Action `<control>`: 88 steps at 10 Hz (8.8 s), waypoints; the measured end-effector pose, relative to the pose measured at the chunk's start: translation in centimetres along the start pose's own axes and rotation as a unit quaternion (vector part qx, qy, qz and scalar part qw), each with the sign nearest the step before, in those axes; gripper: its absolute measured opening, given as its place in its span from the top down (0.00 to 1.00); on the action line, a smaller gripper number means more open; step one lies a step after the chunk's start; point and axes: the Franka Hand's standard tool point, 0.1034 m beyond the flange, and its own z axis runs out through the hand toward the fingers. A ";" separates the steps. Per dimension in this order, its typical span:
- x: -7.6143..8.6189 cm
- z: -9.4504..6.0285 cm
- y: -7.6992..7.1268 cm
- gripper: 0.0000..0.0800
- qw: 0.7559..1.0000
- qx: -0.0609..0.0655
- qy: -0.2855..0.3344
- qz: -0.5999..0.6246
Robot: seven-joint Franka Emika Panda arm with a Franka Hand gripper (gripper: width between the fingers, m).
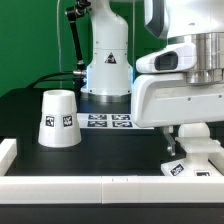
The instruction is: Assemble lamp
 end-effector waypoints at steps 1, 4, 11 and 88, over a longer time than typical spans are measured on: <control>-0.8 -1.0 0.1 0.14 1.000 0.000 -0.002 0.018; -4.3 -3.9 -0.4 0.13 0.999 -0.002 -0.015 0.052; -11.2 -2.9 -3.1 0.13 0.992 -0.011 -0.049 0.115; 1.8 -9.8 0.8 0.28 0.983 -0.034 0.131 -0.125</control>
Offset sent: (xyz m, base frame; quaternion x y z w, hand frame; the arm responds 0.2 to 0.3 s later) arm -0.0608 -0.0106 0.0254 -0.0049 -0.0351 0.0679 0.9971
